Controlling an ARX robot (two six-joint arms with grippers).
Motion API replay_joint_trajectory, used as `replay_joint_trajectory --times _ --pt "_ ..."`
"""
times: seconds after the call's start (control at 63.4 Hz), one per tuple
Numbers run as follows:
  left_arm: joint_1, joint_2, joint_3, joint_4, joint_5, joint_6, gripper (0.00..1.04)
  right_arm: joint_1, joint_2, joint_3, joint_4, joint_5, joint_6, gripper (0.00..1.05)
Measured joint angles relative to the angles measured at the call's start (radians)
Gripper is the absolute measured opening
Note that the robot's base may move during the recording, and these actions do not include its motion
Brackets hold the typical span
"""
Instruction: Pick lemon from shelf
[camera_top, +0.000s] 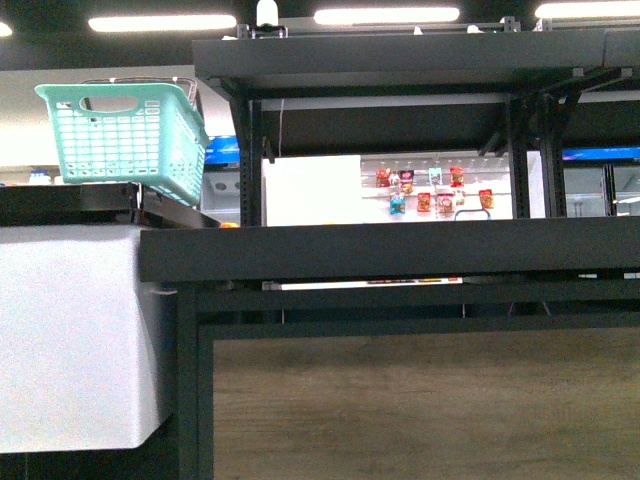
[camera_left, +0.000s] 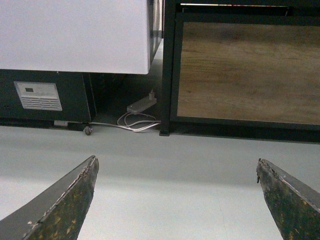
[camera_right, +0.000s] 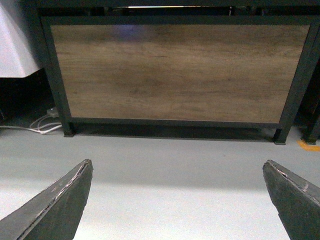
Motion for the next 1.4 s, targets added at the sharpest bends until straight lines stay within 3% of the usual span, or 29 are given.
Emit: replay_joint_trajectory --times 1.404 --pt "0.000 -0.001 0.000 0.000 0.000 0.000 0.97 0.000 0.000 0.000 0.000 0.000 0.000 1.02"
